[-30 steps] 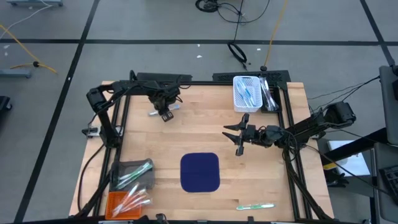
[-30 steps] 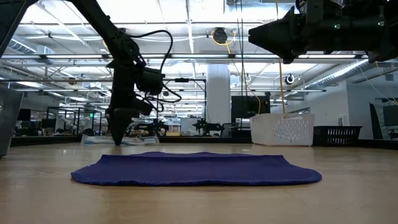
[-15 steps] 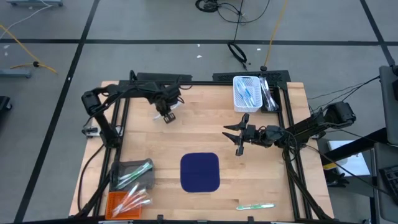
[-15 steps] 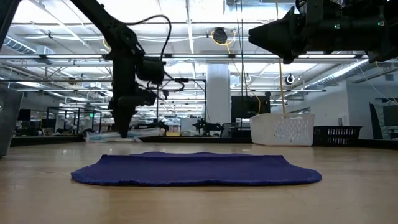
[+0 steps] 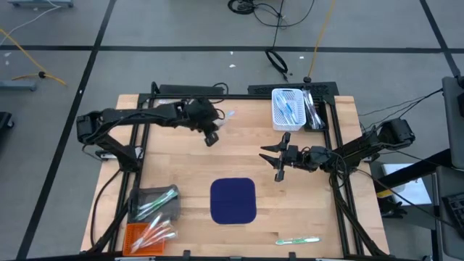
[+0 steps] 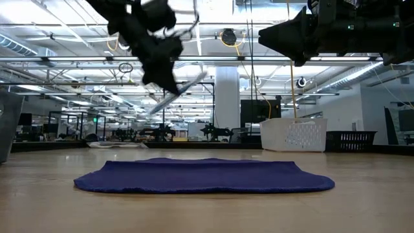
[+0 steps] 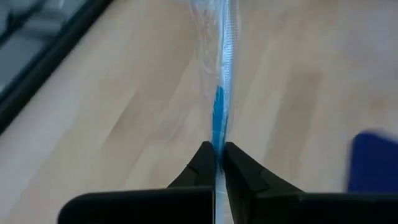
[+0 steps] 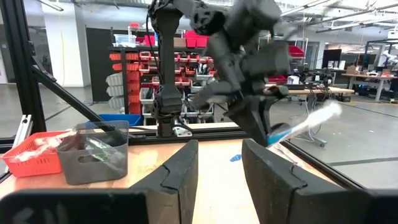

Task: Pick & Place Toothbrushes
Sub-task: Put the blue toothbrush into the white bin

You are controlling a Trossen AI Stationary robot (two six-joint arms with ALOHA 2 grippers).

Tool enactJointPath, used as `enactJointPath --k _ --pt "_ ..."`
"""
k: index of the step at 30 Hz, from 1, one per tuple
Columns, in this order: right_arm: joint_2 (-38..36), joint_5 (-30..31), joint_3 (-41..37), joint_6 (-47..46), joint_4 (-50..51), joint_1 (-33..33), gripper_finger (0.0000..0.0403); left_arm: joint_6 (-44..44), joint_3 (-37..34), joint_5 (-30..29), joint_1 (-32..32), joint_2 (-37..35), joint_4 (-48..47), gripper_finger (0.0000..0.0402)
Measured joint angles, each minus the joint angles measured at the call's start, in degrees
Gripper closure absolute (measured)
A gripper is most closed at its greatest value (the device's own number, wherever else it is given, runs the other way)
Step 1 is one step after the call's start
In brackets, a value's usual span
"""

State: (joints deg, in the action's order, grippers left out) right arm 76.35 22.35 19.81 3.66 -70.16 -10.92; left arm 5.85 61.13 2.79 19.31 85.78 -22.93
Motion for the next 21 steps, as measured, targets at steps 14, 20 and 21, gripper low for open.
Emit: enactJointPath --k 14,20,21 --pt "0.00 0.02 0.00 -3.82 -2.27 1.48 0.0287 -0.01 0.07 -1.69 -12.75 1.77 30.99 0.0390" --pt "0.00 -0.08 0.05 -5.99 -3.95 2.78 0.0287 -0.79 0.03 -3.35 -15.33 5.58 38.21 0.0397" --pt "0.00 -0.07 0.05 -5.99 -4.41 2.78 0.0287 -0.79 0.03 -3.42 -15.49 6.33 39.19 0.0396"
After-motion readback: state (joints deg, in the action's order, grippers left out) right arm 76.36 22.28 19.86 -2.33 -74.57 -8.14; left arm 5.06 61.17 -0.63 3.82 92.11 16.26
